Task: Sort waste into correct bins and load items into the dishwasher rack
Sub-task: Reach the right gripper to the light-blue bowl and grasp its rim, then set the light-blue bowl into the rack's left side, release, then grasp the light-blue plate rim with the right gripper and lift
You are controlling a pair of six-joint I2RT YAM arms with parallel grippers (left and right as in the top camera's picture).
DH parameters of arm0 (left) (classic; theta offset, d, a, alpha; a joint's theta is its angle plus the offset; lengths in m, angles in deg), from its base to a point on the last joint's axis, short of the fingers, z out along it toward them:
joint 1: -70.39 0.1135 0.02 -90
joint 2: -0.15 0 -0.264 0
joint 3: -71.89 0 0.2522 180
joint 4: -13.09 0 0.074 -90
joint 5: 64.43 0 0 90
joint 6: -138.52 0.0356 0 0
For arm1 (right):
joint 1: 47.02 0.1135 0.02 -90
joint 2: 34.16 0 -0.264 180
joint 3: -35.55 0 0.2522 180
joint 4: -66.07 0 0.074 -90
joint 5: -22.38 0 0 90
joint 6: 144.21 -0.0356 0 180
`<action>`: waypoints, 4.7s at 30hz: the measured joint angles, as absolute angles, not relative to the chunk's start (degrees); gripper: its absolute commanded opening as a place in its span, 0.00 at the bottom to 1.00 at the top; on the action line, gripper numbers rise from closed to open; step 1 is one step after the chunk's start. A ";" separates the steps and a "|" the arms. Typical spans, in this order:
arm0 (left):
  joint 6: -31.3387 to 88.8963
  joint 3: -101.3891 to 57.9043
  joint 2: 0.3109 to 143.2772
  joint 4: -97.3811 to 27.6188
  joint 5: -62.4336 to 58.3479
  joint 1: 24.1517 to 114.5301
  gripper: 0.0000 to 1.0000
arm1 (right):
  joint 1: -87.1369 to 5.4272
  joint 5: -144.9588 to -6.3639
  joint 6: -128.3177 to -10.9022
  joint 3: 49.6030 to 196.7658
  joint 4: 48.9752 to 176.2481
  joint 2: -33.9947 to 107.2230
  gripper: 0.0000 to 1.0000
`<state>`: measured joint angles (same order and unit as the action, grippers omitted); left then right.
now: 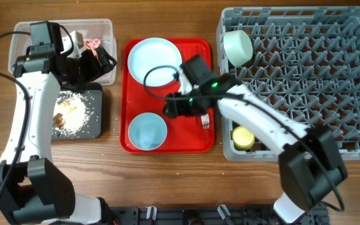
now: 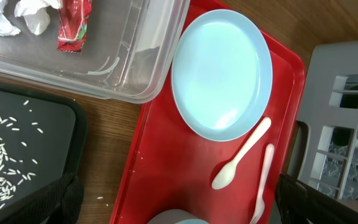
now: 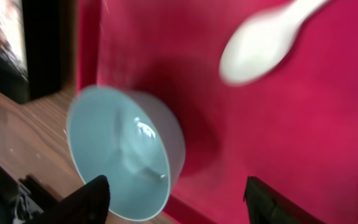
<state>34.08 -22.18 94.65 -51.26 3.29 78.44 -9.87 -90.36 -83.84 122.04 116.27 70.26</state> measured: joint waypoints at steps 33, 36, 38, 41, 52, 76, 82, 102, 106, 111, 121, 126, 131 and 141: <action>34.08 -22.18 94.65 -51.26 3.29 78.44 1.00 | -13.61 -32.92 -82.92 127.96 125.17 40.03 0.04; 34.08 -22.18 94.65 -51.26 3.29 78.44 1.00 | -13.76 -21.34 -81.63 127.15 126.83 41.76 0.04; 34.08 -22.18 94.65 -51.26 3.29 78.44 1.00 | -13.94 -14.93 -81.04 126.04 128.18 44.82 0.04; 34.08 -22.18 94.65 -51.26 3.29 78.44 1.00 | -13.98 -8.79 -80.15 125.32 130.89 51.09 0.05; 34.08 -22.18 94.65 -51.26 3.29 78.44 1.00 | -15.07 7.21 -77.41 124.44 130.89 70.92 0.04; 34.08 -22.18 94.65 -51.26 3.29 78.44 1.00 | -13.04 -4.51 -70.24 124.44 132.75 70.11 0.67; 34.08 -22.18 94.65 -51.26 3.29 78.44 1.00 | -9.96 -17.86 -67.23 126.08 132.45 69.65 0.83; 34.08 -22.18 94.65 -51.28 3.29 78.44 1.00 | -10.59 -55.78 -72.93 133.99 106.90 63.07 0.77; 34.08 -22.18 94.65 -51.28 3.29 78.44 1.00 | -11.25 -56.96 -82.64 133.99 99.57 69.39 0.68; 34.08 -22.18 94.65 -51.26 3.27 78.44 1.00 | -11.34 -60.26 -92.47 133.93 94.20 80.38 0.64; 34.08 -22.18 94.65 -51.26 3.29 78.44 1.00 | -13.00 -67.43 -104.34 133.03 91.66 90.59 0.50; 34.08 -22.18 94.65 -51.26 3.29 78.44 1.00 | -13.28 -67.98 -105.78 133.03 91.38 90.83 0.40; 34.08 -22.18 94.65 -51.26 3.29 78.44 1.00 | -13.30 -68.35 -106.22 133.53 93.24 91.44 0.24; 34.08 -22.18 94.65 -51.26 3.29 78.44 1.00 | -13.70 -71.43 -101.65 133.93 95.12 91.53 0.04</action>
